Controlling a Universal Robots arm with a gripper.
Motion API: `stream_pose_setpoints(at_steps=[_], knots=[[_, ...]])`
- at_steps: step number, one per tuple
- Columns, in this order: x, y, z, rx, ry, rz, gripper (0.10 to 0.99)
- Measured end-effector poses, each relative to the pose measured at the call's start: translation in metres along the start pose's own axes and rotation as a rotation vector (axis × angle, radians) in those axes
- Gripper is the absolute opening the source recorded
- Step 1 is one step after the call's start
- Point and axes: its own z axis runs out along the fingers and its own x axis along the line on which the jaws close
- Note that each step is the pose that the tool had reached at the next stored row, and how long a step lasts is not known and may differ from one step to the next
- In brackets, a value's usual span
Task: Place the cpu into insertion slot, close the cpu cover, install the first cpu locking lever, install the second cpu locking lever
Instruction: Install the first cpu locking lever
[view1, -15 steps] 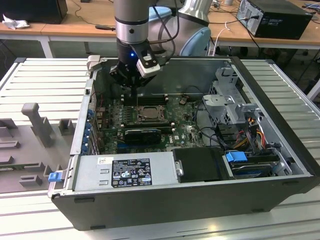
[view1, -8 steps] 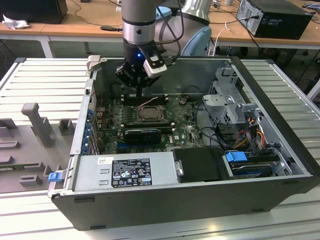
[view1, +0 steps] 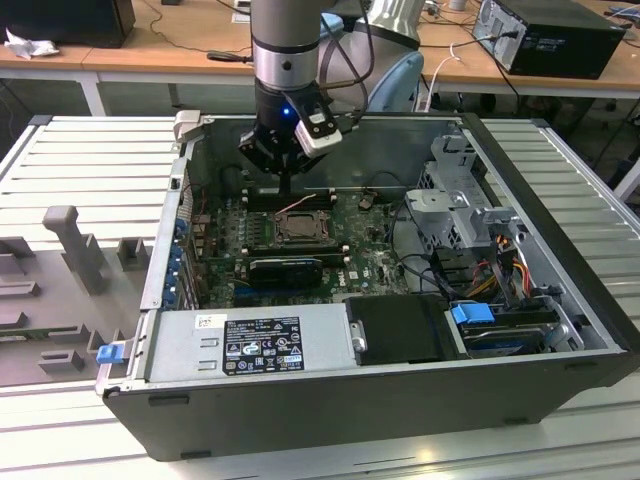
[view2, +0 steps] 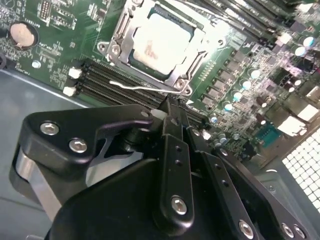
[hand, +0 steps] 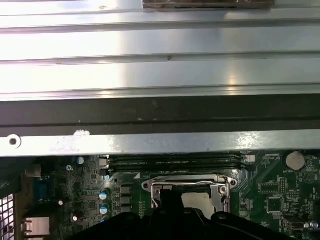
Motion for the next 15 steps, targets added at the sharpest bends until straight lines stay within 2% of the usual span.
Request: stream_pose_setpoints(at_steps=[4,5,6,7,15], knots=[[-0.0012,0.0,0.0011,-0.002,0.0011,-0.037,0.106],[-0.0042,0.0,0.0013,-0.016,0.0012,-0.042,0.106],[-0.0081,0.0002,0.0015,-0.036,0.0015,-0.043,0.106],[-0.0101,0.0003,0.0028,-0.04,0.0013,-0.046,0.106],[-0.0178,0.0003,0.0171,-0.04,0.0023,-0.06,0.106]])
